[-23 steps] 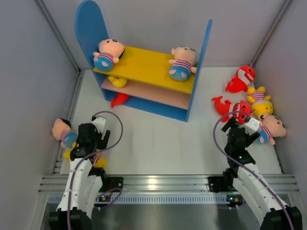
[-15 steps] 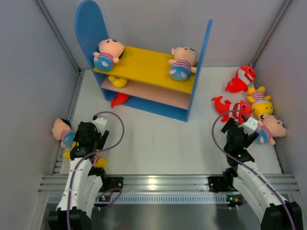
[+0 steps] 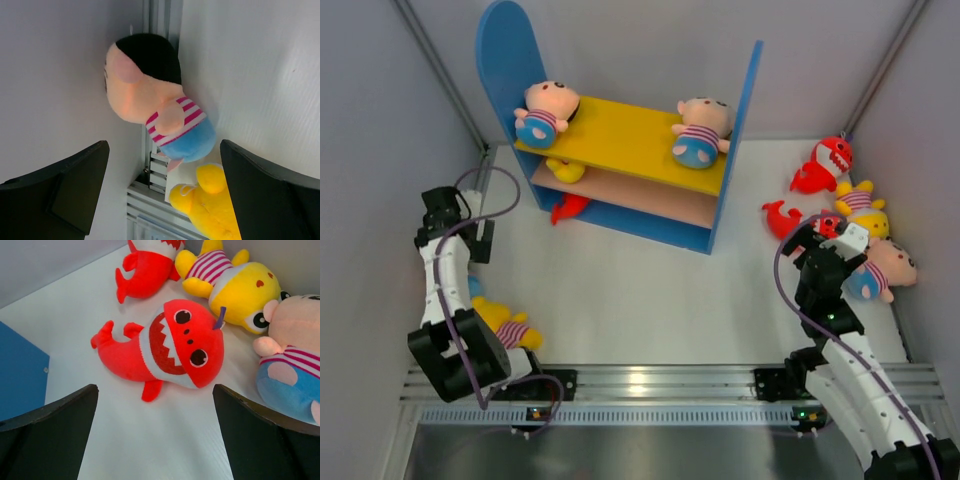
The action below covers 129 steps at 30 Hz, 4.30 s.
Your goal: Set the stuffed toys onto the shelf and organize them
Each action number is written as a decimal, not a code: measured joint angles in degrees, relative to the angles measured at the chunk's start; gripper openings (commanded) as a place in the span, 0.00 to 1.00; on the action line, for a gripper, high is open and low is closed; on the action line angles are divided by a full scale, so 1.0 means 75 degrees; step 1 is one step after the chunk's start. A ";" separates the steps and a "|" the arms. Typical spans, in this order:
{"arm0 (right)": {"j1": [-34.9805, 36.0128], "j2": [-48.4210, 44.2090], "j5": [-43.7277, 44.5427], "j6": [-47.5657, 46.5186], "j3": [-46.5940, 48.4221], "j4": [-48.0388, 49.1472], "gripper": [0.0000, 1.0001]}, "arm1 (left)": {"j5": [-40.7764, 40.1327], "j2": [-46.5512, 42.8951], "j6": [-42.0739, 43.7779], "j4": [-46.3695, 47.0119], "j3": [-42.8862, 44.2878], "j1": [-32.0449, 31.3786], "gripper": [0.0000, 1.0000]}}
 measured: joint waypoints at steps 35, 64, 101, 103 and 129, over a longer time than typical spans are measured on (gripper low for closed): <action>0.0423 -0.0099 -0.0382 -0.0702 0.0647 -0.0294 0.99 | 0.3608 -0.1244 0.0583 -0.1081 0.0895 0.1970 0.00; 0.0525 -0.0659 0.0114 -0.0901 -0.0175 -0.0286 0.99 | 0.1037 0.2559 0.1198 -0.1880 0.9168 -0.5939 0.00; 0.0527 -0.0303 0.0495 -0.0860 -0.0172 -0.0291 0.99 | -0.3483 0.4424 0.2037 -0.0833 0.7609 -0.7697 0.59; 0.0527 -0.0149 0.0484 -0.0761 -0.0087 -0.0423 0.99 | -0.3483 0.4351 0.2002 -0.0813 0.7493 -0.7697 0.63; -0.6429 0.3739 -0.2483 0.1317 0.2876 -0.3296 0.99 | -0.1862 0.1055 0.0833 -0.0836 0.5117 -0.7740 0.75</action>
